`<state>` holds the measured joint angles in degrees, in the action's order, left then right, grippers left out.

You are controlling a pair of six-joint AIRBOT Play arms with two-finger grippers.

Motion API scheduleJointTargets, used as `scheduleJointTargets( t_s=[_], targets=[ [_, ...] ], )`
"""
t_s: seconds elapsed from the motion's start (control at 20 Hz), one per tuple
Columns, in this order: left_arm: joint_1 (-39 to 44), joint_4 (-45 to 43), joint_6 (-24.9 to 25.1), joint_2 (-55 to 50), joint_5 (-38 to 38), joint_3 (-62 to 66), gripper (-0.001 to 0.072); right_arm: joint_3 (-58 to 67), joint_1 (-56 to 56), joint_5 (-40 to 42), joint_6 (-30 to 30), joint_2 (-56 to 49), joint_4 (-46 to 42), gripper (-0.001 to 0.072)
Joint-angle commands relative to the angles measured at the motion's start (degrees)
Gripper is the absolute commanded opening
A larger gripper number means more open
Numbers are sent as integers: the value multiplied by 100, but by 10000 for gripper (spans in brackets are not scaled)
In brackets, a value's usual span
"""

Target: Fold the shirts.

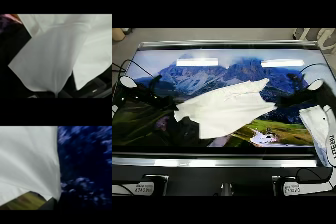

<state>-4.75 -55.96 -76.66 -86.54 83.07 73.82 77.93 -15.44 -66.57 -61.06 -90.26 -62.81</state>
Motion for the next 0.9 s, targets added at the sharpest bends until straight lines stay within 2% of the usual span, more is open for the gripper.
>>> scheduleJointTargets(
  t_s=[0.0,0.1,0.2,0.25,0.3,0.35,0.5,0.55,0.75,0.85],
  targets=[
    [562,455,162,101,396,-632,29,1198,-898,199,-197,37,-568,16],
    [1290,855,380,101,109,-1241,29,1486,-1178,205,-197,37,-684,16],
    [2006,1255,535,98,-627,-1674,29,1491,-1228,-68,-188,11,-723,20],
    [2258,1331,533,98,-1019,-1725,29,1491,-1176,-319,-168,-39,-715,128],
    [2430,1416,531,101,-1377,-1707,29,1491,-1126,-647,-162,-66,-706,390],
    [2514,1589,531,101,-1644,-1648,29,1491,-1106,-1165,7,-68,-656,509],
    [2428,1847,546,101,-1847,-1325,29,1314,-1106,-2549,227,22,-564,509],
    [2363,1847,581,101,-1847,-1224,29,994,-1106,-2730,293,216,-538,509],
    [2090,1849,581,101,-1908,-1016,29,-1784,-1106,-2208,363,1891,-544,517],
    [2050,1847,688,101,-1917,-1016,29,-3134,-1106,-1849,365,2667,-269,547]
  ],
)
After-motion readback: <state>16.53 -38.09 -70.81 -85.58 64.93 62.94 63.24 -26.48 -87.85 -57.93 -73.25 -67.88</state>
